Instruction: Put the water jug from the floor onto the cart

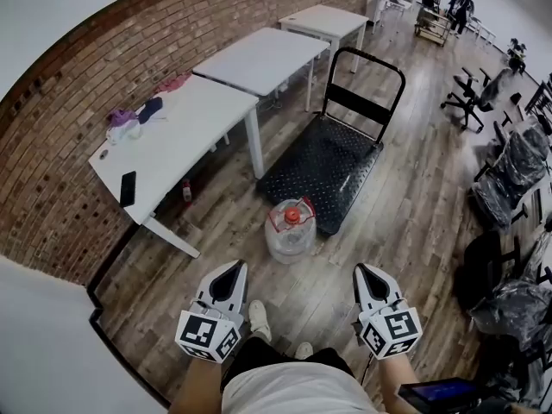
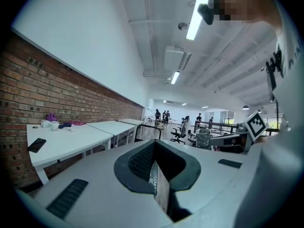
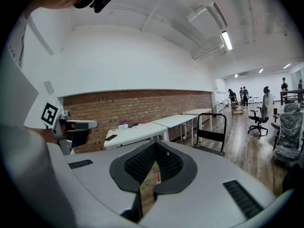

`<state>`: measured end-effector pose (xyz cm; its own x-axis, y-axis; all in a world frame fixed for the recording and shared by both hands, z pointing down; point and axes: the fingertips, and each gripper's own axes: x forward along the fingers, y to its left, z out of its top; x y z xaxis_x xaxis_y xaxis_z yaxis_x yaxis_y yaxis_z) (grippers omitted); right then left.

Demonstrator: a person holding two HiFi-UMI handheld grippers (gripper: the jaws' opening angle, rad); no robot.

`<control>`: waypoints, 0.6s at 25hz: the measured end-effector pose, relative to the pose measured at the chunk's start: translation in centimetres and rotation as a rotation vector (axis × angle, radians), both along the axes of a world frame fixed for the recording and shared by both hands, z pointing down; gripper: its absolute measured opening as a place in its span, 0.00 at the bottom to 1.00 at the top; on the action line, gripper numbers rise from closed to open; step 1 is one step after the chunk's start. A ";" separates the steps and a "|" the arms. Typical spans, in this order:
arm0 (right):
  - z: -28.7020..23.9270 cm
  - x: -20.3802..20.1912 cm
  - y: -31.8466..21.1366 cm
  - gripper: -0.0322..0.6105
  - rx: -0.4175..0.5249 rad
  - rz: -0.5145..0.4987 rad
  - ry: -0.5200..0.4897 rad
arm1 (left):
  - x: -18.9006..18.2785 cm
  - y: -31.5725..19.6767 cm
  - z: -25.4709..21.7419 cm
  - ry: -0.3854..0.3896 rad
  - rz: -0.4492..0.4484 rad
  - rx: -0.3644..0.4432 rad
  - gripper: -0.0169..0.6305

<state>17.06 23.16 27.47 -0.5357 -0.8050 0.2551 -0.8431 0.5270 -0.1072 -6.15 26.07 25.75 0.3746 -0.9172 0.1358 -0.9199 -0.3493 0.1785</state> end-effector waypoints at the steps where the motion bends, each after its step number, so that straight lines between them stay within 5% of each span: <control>1: -0.2 -0.6 -0.9 0.05 0.005 0.006 0.005 | -0.6 -1.1 0.0 0.004 0.007 0.002 0.02; 15: -3.1 -10.8 -10.6 0.05 0.064 0.091 0.040 | -11.0 -13.1 0.3 0.016 0.084 0.020 0.02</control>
<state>6.27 12.55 24.42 -0.4499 -0.8653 0.2210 -0.8908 0.4526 -0.0412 -17.16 12.98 26.02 0.4525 -0.8848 0.1115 -0.8842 -0.4288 0.1856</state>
